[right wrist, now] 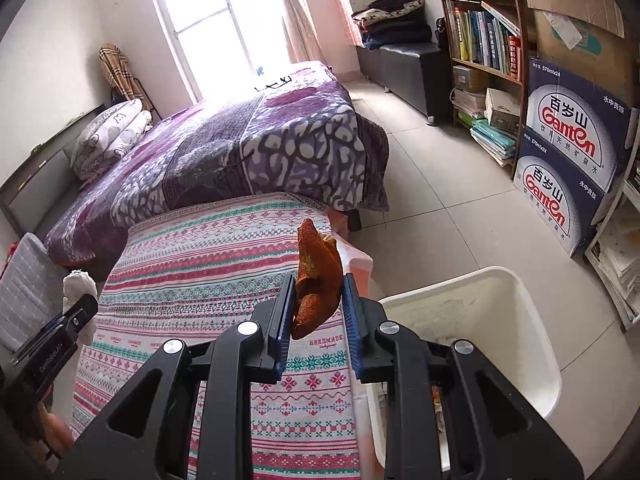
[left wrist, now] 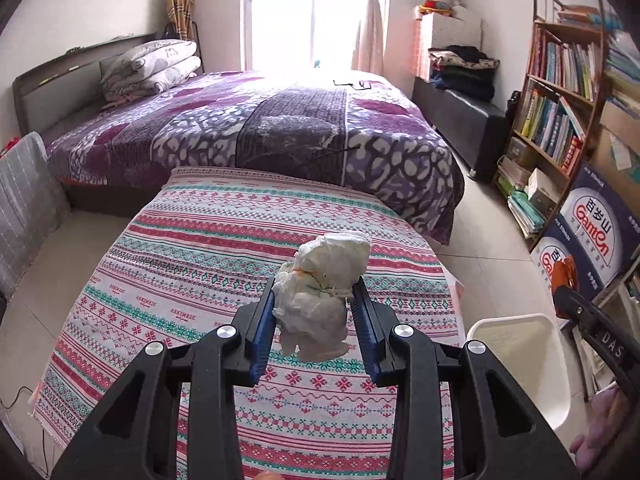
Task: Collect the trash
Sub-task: 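Lift the tissue wad and orange scrap and carry both toward the white bin, then open the right gripper over the white bin to drop the orange scrap, then open the left gripper over the white bin to drop the tissue wad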
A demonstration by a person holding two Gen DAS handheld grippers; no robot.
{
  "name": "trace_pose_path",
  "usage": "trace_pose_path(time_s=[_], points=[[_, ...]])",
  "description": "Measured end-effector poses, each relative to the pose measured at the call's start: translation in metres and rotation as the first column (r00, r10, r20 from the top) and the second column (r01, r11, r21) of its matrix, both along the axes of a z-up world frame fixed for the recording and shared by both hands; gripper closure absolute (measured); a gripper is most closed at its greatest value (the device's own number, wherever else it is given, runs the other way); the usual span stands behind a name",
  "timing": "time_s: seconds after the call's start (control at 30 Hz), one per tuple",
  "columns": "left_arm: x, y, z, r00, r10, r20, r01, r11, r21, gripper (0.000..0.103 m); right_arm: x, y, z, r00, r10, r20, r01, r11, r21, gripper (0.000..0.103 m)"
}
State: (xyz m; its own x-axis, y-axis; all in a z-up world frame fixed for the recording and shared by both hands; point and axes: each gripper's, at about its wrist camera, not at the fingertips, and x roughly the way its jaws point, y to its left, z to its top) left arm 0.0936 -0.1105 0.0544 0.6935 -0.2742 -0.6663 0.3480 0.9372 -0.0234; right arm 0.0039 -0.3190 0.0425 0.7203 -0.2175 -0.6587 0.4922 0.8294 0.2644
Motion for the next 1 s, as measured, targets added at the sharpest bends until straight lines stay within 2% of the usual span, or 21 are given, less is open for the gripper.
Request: trace_pose_path(time_s=[0.2,0.43,0.53,0.77,1.0], points=[[-0.013,-0.028,-0.007,0.998,-0.069,-0.007,0.069,0.997,0.017,0.066,-0.012,-0.02,-0.004,0.998,-0.049,-0.029,0.049,0.999,-0.001,0.08],[-0.028,-0.063,-0.018,0.987,-0.158,-0.028,0.159,0.987,0.032,0.066,-0.032,-0.055,-0.017,0.983,-0.157,-0.098,0.164,0.984,0.066,0.077],[-0.034,-0.078,-0.023,0.979,-0.199,-0.044,0.201,0.979,0.033,0.066,-0.044,-0.069,-0.02,0.969,-0.221,-0.11,0.231,0.969,0.086,0.051],[-0.055,-0.117,-0.036,0.952,-0.299,-0.071,0.302,0.952,0.042,0.066,-0.071,-0.095,-0.022,0.939,-0.329,-0.103,0.338,0.937,0.087,0.03],[-0.078,-0.154,-0.051,0.91,-0.396,-0.117,0.403,0.914,0.04,0.065,-0.101,-0.126,-0.023,0.909,-0.405,-0.093,0.415,0.9,0.136,0.022]])
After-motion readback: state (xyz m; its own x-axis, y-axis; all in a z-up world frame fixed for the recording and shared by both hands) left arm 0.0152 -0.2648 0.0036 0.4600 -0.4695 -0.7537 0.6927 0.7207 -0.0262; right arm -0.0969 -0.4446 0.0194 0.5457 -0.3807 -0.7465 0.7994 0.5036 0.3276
